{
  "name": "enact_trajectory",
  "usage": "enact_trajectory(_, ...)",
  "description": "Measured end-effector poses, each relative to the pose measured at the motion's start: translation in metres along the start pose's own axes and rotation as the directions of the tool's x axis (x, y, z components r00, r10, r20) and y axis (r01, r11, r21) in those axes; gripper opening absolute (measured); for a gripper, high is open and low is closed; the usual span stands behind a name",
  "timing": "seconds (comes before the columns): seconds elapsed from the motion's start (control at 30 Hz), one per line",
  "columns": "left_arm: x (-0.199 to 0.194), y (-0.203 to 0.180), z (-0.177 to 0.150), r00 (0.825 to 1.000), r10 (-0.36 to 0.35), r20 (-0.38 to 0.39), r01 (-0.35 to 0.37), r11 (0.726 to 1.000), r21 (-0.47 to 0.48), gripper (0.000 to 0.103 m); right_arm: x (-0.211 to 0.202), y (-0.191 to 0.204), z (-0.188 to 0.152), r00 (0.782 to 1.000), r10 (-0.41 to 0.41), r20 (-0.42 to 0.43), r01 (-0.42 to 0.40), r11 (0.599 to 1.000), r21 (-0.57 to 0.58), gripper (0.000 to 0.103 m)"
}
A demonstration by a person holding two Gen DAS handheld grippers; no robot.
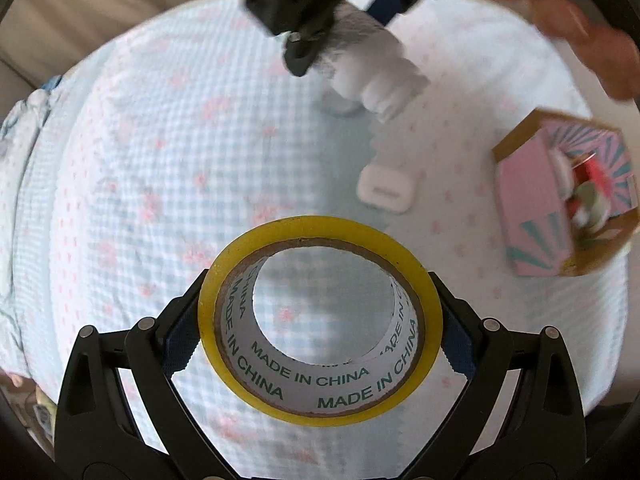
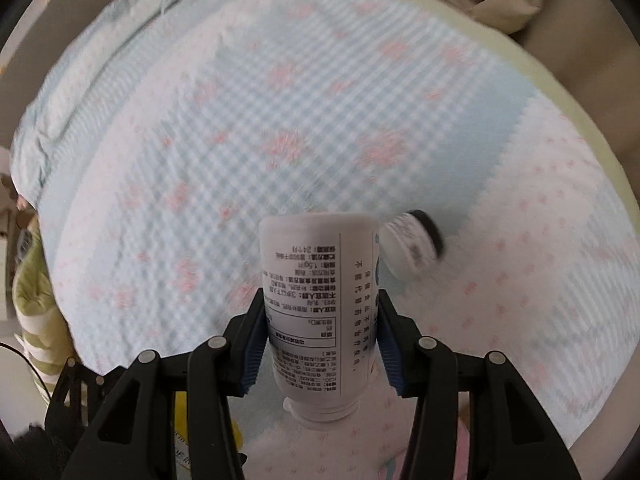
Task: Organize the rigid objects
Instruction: 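Lift tape roll and pill bottle and carry both over the cardboard box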
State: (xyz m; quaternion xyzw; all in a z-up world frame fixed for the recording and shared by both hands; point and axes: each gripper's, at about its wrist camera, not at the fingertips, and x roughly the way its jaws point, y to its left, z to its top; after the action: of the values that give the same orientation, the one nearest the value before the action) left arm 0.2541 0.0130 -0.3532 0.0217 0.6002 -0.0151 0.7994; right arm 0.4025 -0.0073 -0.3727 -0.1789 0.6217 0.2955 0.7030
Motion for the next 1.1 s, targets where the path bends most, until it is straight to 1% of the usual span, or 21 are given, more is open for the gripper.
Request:
enact_trajectory(0.07,-0.025,-0.003,0.007,0.999,-0.025,0.024,0.025,1.0,-0.006,0.097,-0.023,-0.008,-0.011,1.0,0.008,0.026,-0.009,1.0,0.027,0.046)
enact_trajectory(0.13,-0.04,-0.01,0.014,0.998,-0.055,0.041,0.055,0.998,-0.011,0.097,-0.05,-0.019,-0.027,0.998,0.011,0.055,-0.014,0.998,0.054,0.046)
enact_trajectory(0.23,-0.069,-0.021,0.026,0.993,-0.095,0.065,0.095,0.995,-0.007,0.097,-0.087,-0.033,-0.055,0.996,-0.007,0.093,-0.002,0.996,0.088,0.046)
enact_trajectory(0.27,-0.08,-0.029,0.03,0.991,-0.107,0.074,0.107,0.994,0.006,0.097,-0.099,-0.04,-0.065,0.994,-0.016,0.104,0.005,0.995,0.1,0.046)
enact_trajectory(0.37,-0.095,-0.051,0.046,0.988,-0.126,0.089,0.123,0.992,0.037,0.097,-0.134,-0.067,-0.104,0.99,-0.04,0.134,0.021,0.99,0.14,0.046)
enact_trajectory(0.47,-0.114,-0.088,0.058,0.981,-0.169,0.095,0.163,0.985,0.064,0.097,-0.161,-0.092,-0.142,0.986,-0.084,0.146,0.06,0.984,0.165,0.046)
enact_trajectory(0.67,-0.112,-0.15,0.073,0.974,-0.203,0.102,0.189,0.973,0.133,0.097,-0.188,-0.148,-0.216,0.979,-0.151,0.136,0.112,0.959,0.26,0.046)
enact_trajectory(0.8,-0.106,-0.199,0.08,0.969,-0.237,0.074,0.22,0.958,0.183,0.097,-0.197,-0.181,-0.261,0.977,-0.17,0.128,0.118,0.933,0.341,0.046)
enact_trajectory(0.87,-0.098,-0.216,0.081,0.967,-0.248,0.06,0.232,0.952,0.201,0.097,-0.2,-0.199,-0.285,0.977,-0.175,0.12,0.118,0.919,0.377,0.046)
enact_trajectory(0.97,-0.086,-0.246,0.084,0.966,-0.256,0.035,0.242,0.944,0.224,0.097,-0.197,-0.221,-0.313,0.978,-0.18,0.105,0.119,0.898,0.424,0.046)
enact_trajectory(1.1,-0.062,-0.287,0.089,0.965,-0.262,-0.006,0.255,0.934,0.248,0.097,-0.183,-0.249,-0.344,0.982,-0.162,0.099,0.093,0.863,0.496,0.046)
